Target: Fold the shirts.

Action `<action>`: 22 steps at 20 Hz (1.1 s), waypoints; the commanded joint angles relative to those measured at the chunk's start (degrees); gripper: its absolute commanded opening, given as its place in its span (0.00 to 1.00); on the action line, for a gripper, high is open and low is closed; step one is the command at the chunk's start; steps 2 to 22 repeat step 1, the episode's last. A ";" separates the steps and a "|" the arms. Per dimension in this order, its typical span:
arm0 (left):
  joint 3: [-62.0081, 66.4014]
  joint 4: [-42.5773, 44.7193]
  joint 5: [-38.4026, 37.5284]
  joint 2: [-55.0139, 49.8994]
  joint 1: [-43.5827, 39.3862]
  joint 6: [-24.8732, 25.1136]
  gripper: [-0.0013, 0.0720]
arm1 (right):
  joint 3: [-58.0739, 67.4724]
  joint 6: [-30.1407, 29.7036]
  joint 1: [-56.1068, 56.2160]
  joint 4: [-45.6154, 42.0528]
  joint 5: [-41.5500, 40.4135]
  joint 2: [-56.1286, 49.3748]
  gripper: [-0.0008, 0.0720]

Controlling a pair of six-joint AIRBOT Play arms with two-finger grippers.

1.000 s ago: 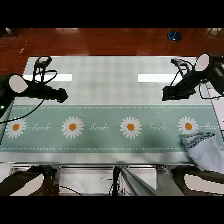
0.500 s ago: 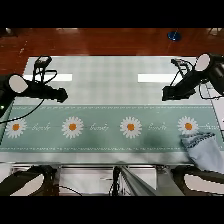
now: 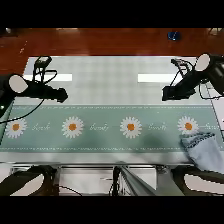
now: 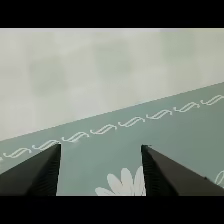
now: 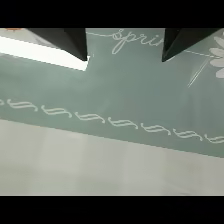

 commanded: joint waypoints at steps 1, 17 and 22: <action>-0.04 0.02 0.00 -0.04 0.00 0.02 0.84 | 0.04 0.02 -0.02 0.02 0.00 -0.04 0.75; -0.04 0.02 0.00 -0.04 0.00 0.02 0.84 | 0.04 0.02 -0.02 0.02 0.00 -0.04 0.75; -0.04 0.02 0.00 -0.04 0.00 0.02 0.84 | 0.04 0.02 -0.02 0.02 0.00 -0.04 0.75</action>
